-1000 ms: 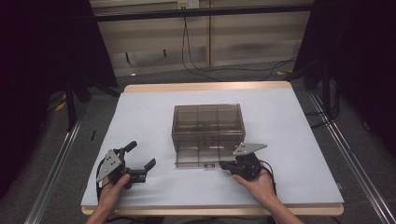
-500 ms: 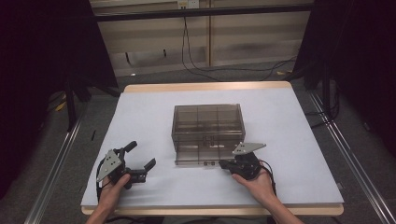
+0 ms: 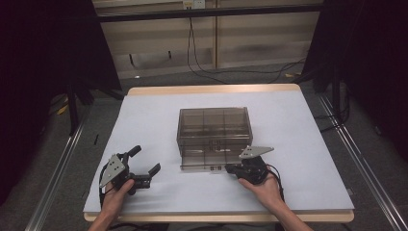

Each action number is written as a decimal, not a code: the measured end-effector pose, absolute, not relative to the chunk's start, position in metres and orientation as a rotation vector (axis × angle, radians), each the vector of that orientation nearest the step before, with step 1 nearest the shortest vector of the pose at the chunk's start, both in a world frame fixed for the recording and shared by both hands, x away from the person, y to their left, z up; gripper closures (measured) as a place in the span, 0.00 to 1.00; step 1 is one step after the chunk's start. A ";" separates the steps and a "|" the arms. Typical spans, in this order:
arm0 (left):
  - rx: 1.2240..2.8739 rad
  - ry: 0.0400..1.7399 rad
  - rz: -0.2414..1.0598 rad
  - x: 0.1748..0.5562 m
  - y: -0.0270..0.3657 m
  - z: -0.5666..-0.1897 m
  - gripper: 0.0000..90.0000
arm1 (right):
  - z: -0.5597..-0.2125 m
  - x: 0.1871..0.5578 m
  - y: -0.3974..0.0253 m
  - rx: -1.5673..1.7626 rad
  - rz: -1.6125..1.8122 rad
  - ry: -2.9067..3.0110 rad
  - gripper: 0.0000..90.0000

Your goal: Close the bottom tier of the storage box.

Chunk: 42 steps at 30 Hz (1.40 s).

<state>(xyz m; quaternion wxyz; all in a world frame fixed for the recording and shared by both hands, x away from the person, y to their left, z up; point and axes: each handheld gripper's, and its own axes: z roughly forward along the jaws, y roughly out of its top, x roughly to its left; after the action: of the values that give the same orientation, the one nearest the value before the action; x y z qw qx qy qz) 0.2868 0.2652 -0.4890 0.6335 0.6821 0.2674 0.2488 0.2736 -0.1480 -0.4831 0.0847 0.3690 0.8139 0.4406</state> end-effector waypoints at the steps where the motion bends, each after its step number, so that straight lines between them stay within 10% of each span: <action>1: 1.561 0.612 0.567 0.287 0.265 -0.489 0.01 | -0.483 0.274 -0.148 1.101 1.314 2.427 1.00; 42: 1.571 0.602 0.572 0.287 0.266 -0.489 0.01 | -0.478 0.283 -0.132 1.094 1.293 2.456 1.00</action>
<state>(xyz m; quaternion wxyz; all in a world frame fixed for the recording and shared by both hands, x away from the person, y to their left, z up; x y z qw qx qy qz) 0.2867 0.2657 -0.4888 0.6305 0.6863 0.2628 0.2498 0.2830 -0.1317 -0.4779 0.0789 0.3656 0.8207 0.4319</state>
